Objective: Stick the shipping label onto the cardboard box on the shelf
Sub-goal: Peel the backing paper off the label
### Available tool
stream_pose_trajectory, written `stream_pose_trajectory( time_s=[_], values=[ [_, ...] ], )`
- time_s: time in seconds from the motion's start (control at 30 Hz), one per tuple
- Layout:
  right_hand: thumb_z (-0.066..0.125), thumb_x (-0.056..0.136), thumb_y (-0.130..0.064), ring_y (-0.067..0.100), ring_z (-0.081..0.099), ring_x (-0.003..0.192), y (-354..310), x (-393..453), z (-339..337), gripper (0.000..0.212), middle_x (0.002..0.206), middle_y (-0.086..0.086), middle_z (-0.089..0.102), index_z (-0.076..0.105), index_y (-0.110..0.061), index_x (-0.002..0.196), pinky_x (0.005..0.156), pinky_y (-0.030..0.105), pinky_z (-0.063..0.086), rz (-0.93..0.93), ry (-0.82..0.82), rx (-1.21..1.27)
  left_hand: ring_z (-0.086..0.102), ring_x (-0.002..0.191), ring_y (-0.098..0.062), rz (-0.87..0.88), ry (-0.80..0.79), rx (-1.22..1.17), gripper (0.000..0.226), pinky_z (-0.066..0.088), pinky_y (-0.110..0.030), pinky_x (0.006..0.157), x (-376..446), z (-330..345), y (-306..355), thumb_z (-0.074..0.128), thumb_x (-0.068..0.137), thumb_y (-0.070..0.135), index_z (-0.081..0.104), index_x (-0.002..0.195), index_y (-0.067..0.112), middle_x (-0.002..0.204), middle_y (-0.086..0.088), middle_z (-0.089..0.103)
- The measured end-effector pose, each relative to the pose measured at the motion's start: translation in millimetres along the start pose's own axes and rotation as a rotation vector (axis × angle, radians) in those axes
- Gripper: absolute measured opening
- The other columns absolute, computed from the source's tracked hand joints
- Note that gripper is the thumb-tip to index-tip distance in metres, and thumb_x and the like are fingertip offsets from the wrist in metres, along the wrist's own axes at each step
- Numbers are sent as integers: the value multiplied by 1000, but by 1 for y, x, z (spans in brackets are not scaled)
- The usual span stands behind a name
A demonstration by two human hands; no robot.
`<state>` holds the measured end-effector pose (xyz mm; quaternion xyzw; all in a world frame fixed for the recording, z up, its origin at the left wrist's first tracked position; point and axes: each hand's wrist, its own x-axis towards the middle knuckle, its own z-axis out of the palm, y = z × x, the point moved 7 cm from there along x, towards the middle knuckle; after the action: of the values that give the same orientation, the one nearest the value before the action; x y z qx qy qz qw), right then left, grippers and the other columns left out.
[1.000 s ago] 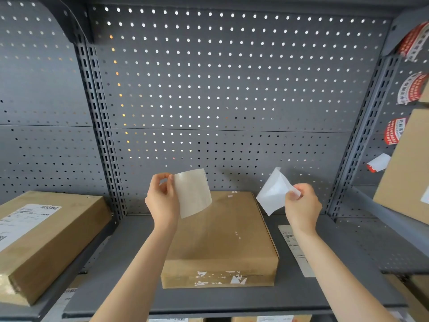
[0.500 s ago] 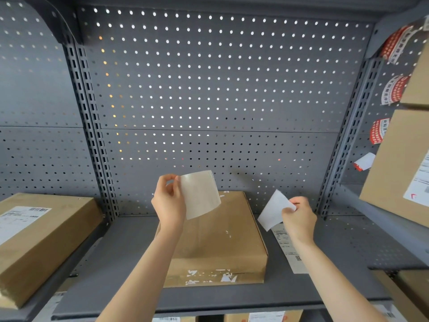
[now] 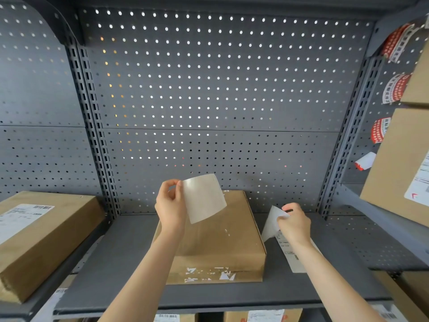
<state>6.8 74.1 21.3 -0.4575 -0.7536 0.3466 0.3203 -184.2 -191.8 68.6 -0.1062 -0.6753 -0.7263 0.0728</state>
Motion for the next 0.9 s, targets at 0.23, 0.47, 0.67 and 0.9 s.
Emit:
stream_pose_trajectory(
  time_s=[0.23,0.47,0.67,0.9],
  values=[
    [49,82,1,28,58,83,6,0,-1,35,95,13,59,53,-5,117,74,37,50,3,-47,-31,46,58,-15,-20,-28,-25,11,38,-31,58,-2,10,-3,51,93,27,58,85,23,62,6,55],
    [50,85,-2,25,55,97,13,4,-2,33,104,15,67,56,-3,117,75,26,40,-6,-64,-34,48,60,-16,-12,-36,-54,11,39,-29,58,-7,16,-2,51,93,23,59,87,19,66,6,56],
    [54,86,-6,26,57,106,14,3,-6,28,99,10,71,58,-5,113,77,27,43,-13,-61,-27,49,61,-17,-20,-41,-54,12,40,-31,61,-9,19,-3,51,94,24,59,84,21,65,5,57],
    [58,85,-11,25,57,108,2,1,-9,29,105,8,70,60,-8,114,84,27,41,-31,-82,10,48,61,-17,-16,-36,-60,12,39,-30,59,-12,20,-1,51,94,23,59,87,19,68,4,59]
  ],
)
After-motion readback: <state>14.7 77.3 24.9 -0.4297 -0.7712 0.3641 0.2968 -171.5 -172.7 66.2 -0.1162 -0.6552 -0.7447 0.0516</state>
